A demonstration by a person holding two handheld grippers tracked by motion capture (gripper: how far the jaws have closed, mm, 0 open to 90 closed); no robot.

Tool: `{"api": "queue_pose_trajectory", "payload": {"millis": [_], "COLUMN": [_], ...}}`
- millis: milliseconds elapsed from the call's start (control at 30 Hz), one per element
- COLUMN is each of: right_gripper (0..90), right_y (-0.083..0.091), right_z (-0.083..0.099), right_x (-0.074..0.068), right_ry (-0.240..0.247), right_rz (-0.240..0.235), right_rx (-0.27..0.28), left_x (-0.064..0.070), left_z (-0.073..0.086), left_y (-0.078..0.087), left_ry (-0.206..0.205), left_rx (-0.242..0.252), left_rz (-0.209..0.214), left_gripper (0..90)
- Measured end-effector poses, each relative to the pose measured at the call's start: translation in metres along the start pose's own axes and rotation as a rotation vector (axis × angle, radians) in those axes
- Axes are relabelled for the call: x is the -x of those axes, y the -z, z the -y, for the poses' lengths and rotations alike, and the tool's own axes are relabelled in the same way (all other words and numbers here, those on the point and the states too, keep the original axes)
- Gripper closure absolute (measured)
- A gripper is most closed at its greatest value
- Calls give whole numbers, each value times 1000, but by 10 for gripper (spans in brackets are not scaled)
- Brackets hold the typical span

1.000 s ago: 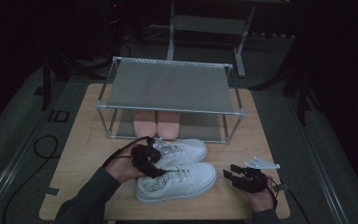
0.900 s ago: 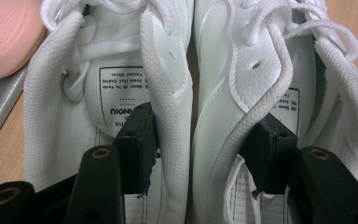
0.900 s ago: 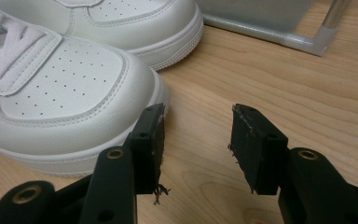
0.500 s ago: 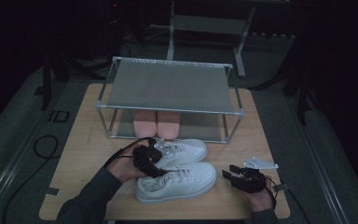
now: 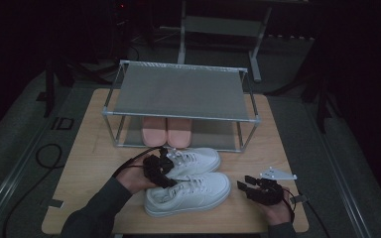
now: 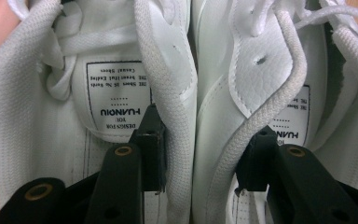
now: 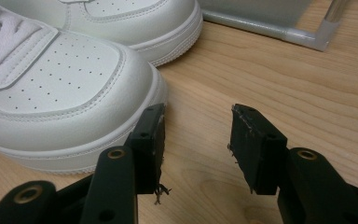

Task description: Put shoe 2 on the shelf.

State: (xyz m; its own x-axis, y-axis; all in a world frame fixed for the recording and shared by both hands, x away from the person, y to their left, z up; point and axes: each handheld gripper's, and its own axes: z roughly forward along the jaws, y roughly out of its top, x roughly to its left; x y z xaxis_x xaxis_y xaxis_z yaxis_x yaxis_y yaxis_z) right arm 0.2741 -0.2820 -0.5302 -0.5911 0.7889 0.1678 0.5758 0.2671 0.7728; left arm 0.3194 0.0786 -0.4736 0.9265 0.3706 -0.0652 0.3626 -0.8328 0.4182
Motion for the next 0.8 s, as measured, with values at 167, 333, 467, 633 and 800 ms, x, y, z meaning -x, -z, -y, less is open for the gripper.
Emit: {"api": "queue_pose_trajectory", "payload": {"millis": [167, 333, 467, 633, 800], "right_gripper": [541, 541, 544, 545, 547], "right_y": [0, -1, -1, -1, -1], "right_z": [0, 1, 1, 1, 1], "right_x": [0, 0, 0, 0, 1], "right_ry": [1, -2, -3, -3, -4], "right_rz": [2, -1, -1, -3, -3], "right_rx": [0, -3, -1, -2, -2], "left_x": [0, -2, -3, -3, 0], "left_z": [-1, -2, -3, -8, -10], "left_y": [-1, -6, -9, -9, -8], "left_ry": [-6, -5, -9, -33, -53], "left_rx": [-7, -29, -51, -88, -105], "left_rz": [4, 19, 32, 17, -4], "left_gripper": [562, 540, 553, 624, 681]}}
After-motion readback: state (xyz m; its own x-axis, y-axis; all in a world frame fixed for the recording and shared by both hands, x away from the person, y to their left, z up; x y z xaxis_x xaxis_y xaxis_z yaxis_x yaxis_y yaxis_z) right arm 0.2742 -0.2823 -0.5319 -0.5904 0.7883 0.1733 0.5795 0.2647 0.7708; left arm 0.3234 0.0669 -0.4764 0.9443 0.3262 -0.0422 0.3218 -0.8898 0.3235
